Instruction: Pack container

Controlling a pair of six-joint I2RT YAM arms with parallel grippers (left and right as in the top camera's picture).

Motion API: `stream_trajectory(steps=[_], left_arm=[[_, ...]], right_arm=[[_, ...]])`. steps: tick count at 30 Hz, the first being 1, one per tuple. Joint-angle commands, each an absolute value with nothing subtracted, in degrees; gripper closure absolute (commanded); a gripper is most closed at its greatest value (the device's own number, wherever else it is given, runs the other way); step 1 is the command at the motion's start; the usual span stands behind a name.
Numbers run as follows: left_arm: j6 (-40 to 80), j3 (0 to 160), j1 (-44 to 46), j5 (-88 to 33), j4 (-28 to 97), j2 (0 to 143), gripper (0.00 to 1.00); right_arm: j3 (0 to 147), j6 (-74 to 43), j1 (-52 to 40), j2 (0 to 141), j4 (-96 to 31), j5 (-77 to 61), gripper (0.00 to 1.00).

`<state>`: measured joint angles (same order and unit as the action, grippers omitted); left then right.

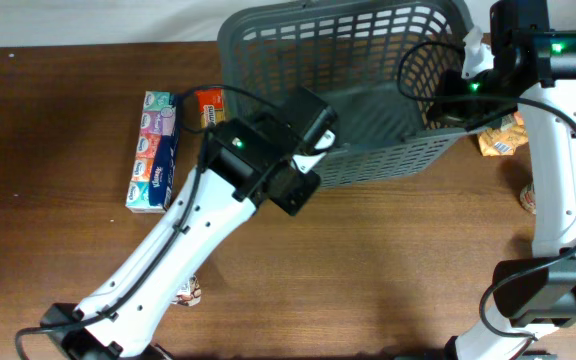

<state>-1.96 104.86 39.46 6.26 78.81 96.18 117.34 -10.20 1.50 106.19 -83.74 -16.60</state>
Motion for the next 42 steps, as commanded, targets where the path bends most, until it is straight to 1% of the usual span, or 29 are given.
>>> stream_trajectory(steps=[1,10,16,20,24,25,28,29,32,36,39,42], left_arm=[[-2.59,105.58,37.45,8.08,77.82,96.53,0.98],[-2.57,105.58,34.11,8.86,76.16,96.53,0.98],[-0.73,105.58,32.4,8.78,75.13,96.53,0.98],[1.32,106.08,32.58,8.27,77.21,95.55,0.98],[3.66,110.1,32.51,8.36,82.06,92.42,0.98],[3.66,111.37,32.45,8.67,82.96,91.48,0.94],[3.66,115.04,32.38,12.6,83.83,88.12,0.75],[3.68,115.79,32.1,14.5,83.61,87.0,0.65],[3.66,116.95,30.57,20.1,82.74,83.74,0.45],[3.66,116.95,26.46,23.86,82.61,81.43,0.22],[3.64,116.95,22.06,23.83,83.22,81.17,0.02],[3.64,116.95,18.04,23.83,83.07,81.6,0.01]], right_arm=[[117.64,-9.26,0.62,106.56,-84.99,-15.9,0.96],[117.67,-9.26,-3.64,104.86,-85.21,-15.86,0.96],[117.67,-9.23,-4.49,104.16,-84.53,-15.84,0.96],[118.02,-8.08,-4.38,102.26,-80.88,-15.86,0.96],[120.64,-5.23,-4.38,98.41,-77.78,-15.25,0.96],[121.45,-4.89,-4.38,97.58,-77.43,-14.04,0.96],[124.44,-4.89,-4.38,94.76,-76.42,-6.28,0.96],[125.19,-4.89,-4.32,93.95,-76.05,-3.42,0.96],[126.37,-4.89,-3.31,92.03,-75.29,2.55,0.96],[126.39,-4.89,1.23,91.02,-74.7,4.93,0.96],[126.37,-4.93,7.07,92.55,-74.06,5.21,0.96],[125.99,-5.48,13.17,95.39,-72.97,5.17,0.82]])
